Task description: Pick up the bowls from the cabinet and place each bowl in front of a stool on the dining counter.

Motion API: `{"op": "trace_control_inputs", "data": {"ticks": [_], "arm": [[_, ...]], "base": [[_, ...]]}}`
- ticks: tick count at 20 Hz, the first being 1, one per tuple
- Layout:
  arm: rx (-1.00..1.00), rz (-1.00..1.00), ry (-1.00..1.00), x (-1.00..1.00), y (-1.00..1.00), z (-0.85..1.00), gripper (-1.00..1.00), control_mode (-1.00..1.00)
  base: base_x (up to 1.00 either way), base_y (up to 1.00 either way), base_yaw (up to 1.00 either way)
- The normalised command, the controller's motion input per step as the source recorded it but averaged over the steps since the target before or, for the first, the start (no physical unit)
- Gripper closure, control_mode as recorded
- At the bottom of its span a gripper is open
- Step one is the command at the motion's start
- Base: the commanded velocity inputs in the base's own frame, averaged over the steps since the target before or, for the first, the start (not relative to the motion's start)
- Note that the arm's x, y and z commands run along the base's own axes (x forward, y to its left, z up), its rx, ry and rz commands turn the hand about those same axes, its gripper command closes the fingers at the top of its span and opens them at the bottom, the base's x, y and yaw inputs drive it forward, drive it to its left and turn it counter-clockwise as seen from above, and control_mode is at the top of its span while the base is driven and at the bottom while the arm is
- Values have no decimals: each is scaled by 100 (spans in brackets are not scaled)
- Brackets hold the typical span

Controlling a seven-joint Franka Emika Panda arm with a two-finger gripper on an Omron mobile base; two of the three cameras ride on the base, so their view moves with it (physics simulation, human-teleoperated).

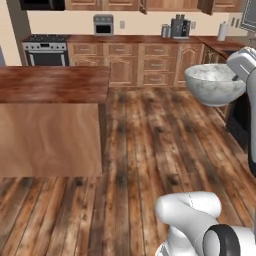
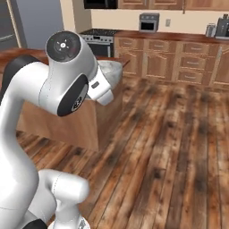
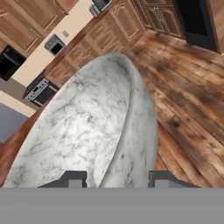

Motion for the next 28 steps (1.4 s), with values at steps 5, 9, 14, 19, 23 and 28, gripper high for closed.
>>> {"op": "trace_control_inputs", "data": {"ticks": [5, 9, 14, 19, 23, 28], "arm": [[0, 0, 0, 0, 0, 0, 100, 100], [0, 0, 0, 0, 0, 0, 100, 100], [0, 0, 0, 0, 0, 0, 100, 100], [0, 0, 0, 0, 0, 0, 100, 100], [0, 0, 0, 0, 0, 0, 100, 100], [0, 0, 0, 0, 0, 0, 100, 100]], "base": [[-100, -23, 0], [-100, -22, 0], [-92, -4, 0], [-96, 0, 0], [-98, 1, 0], [-91, 19, 0]]}}
